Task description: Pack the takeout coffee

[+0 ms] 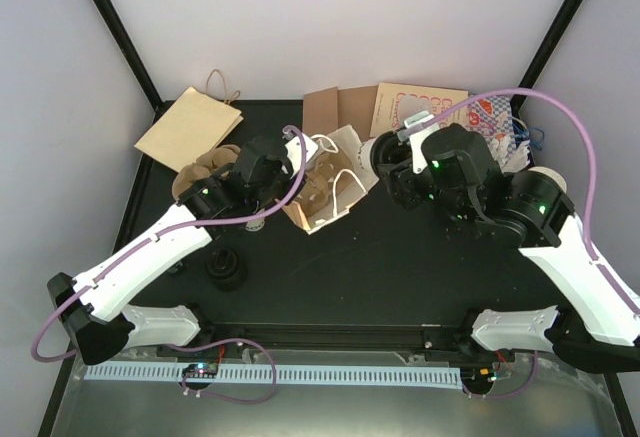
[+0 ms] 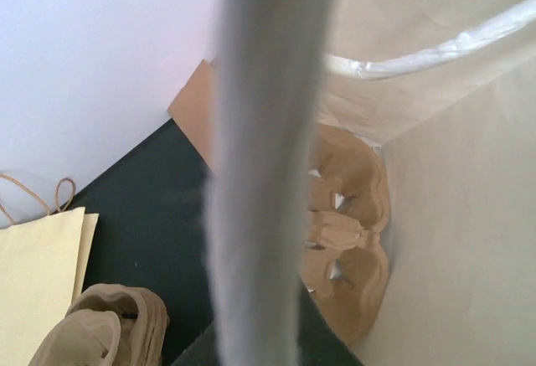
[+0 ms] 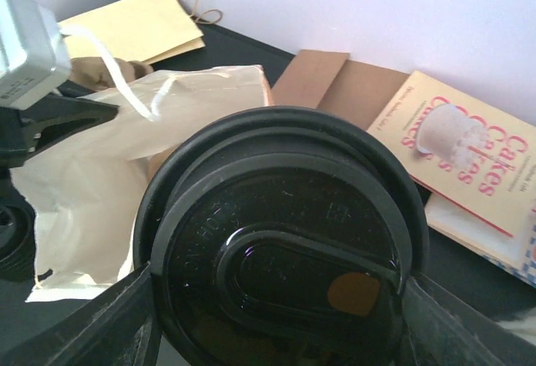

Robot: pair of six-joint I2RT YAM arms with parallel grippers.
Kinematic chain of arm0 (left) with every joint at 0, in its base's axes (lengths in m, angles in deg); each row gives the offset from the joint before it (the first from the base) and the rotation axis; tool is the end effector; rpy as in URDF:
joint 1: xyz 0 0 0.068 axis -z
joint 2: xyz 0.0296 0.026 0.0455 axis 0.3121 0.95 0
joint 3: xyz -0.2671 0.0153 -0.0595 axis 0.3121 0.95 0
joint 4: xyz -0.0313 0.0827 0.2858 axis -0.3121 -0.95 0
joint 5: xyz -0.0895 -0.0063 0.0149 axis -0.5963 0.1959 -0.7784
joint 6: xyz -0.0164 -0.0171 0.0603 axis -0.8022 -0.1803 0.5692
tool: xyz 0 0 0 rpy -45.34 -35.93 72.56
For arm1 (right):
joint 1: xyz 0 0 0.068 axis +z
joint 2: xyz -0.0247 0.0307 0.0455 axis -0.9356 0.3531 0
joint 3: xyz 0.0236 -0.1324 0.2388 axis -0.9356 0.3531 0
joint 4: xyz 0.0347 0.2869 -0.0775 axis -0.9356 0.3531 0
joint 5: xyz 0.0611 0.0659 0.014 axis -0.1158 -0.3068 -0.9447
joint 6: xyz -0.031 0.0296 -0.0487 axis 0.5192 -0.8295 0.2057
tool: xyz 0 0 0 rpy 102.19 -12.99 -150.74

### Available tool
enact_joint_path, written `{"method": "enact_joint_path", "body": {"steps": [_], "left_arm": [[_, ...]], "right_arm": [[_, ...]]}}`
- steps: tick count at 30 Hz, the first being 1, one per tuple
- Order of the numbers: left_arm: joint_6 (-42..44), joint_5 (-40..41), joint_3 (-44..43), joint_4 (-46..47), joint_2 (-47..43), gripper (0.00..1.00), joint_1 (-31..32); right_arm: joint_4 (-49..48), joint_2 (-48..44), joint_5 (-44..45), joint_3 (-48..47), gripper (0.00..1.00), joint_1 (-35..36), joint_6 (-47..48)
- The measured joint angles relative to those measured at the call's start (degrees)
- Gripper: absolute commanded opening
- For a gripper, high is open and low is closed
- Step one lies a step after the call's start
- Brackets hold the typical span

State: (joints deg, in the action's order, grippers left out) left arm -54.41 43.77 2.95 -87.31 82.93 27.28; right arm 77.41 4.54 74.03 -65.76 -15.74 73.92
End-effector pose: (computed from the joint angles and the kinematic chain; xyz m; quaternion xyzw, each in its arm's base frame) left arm 0.2315 -0.2121 0.3740 0.3234 0.8042 -0.0143 0.4985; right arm 0.1495 0.1696 0.4996 -0.2073 0.8505 0.1048 0.4719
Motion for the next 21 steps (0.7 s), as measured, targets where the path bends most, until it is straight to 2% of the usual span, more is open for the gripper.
{"method": "enact_joint_path", "body": {"steps": [10, 21], "left_arm": [[1.2, -0.2, 0.2, 0.3, 0.0, 0.02, 0.0], [1.6, -1.0, 0.2, 0.2, 0.0, 0.02, 0.0]], "right_arm": [[-5.0, -0.1, -7.0, 3.8, 0.68, 0.0, 2.4], [-8.9, -1.0, -14.0, 12.5, 0.67, 0.0, 3.3]]}}
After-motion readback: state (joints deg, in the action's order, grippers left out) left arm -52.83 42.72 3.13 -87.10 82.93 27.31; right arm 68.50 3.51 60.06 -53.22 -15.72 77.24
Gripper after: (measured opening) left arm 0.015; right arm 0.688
